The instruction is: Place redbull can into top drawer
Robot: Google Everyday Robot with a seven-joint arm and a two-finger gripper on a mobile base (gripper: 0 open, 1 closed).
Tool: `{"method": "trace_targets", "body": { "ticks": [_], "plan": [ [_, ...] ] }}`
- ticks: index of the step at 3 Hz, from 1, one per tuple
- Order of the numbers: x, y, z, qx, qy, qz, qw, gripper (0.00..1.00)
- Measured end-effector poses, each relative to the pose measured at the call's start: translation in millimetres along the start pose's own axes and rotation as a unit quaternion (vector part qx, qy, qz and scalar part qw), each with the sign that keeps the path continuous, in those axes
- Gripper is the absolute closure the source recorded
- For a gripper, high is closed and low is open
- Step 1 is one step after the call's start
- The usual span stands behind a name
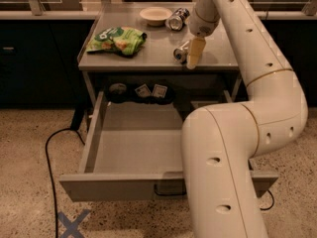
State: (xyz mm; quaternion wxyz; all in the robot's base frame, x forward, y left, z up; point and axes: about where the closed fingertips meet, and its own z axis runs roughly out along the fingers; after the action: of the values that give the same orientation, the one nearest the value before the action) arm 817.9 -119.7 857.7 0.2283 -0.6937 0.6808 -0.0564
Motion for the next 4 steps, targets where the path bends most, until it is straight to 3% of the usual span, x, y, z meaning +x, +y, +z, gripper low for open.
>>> {"method": "trace_targets", "body": {
  "ticks": [2, 4],
  "plan": [
    [-3.5, 16.3, 21.7, -0.037, -0.013, 0.001, 0.9992, 0.00],
    [-3.6, 16.3, 21.7, -0.037, -0.013, 0.001, 0.9992, 0.42]
  ]
}}
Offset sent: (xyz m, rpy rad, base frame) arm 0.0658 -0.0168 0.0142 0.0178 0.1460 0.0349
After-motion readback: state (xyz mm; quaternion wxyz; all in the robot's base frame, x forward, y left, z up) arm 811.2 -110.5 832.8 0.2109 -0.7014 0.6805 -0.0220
